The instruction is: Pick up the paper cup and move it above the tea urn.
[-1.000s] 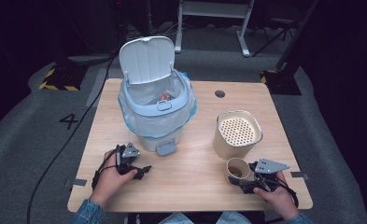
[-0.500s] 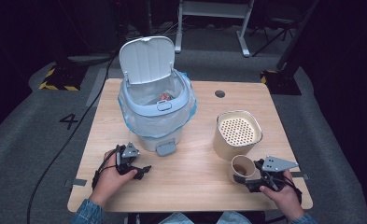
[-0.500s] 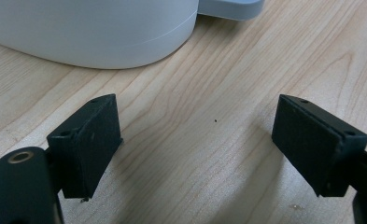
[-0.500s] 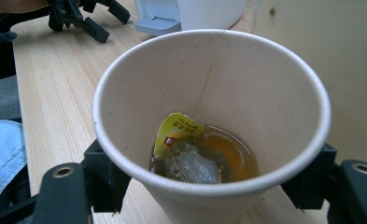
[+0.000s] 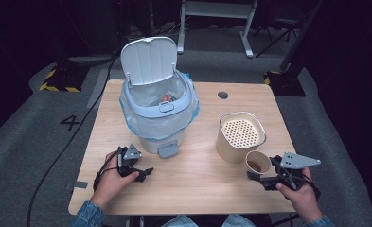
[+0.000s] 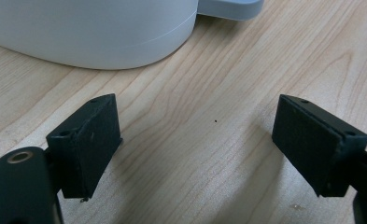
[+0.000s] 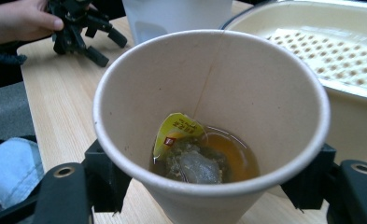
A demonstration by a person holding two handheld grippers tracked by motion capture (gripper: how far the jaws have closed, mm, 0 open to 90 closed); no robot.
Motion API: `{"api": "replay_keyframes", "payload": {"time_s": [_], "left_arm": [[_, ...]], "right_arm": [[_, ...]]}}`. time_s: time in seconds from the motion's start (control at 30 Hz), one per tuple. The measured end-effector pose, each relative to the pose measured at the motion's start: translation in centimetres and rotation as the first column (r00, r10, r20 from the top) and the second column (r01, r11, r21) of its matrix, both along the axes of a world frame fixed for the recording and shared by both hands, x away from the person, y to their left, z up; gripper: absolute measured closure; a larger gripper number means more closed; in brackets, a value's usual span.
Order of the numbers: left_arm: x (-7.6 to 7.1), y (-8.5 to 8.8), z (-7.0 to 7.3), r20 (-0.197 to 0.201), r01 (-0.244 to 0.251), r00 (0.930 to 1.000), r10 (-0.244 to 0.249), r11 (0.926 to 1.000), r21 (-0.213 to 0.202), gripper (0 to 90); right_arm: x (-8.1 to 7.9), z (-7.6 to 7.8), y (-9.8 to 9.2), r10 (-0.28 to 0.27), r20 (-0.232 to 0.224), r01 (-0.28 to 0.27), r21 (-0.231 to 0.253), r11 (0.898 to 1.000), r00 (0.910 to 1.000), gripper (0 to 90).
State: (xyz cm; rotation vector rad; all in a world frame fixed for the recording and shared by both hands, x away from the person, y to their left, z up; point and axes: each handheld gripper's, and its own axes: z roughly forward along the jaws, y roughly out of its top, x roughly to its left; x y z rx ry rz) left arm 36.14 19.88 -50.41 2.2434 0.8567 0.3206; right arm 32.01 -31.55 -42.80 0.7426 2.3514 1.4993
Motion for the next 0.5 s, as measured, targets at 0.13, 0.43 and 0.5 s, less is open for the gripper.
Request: {"api": "replay_keyframes", "payload": {"time_s": [0.13,0.43,0.5], "left_arm": [[0.0,0.0,0.0,-0.004,-0.001,1.0000,0.001,1.0000,-0.004,15.7],[0.0,0.0,0.0,-0.004,-0.001,1.0000,0.001,1.0000,-0.004,15.7],[0.0,0.0,0.0,-0.004,-0.001,1.0000,0.001,1.0000,-0.003,15.7]], "right_arm": [[0.1,1.2,-0.4,-0.009,0.002,0.009,0.008,1.000,1.0000,30.0],[0.7,3.5,-1.1,-0.024,0.025,0.023,0.020,1.000,0.9994,30.0],[0.9,4.2,-1.2,-0.032,0.036,0.031,0.019,0.999,0.9988,30.0]]}}
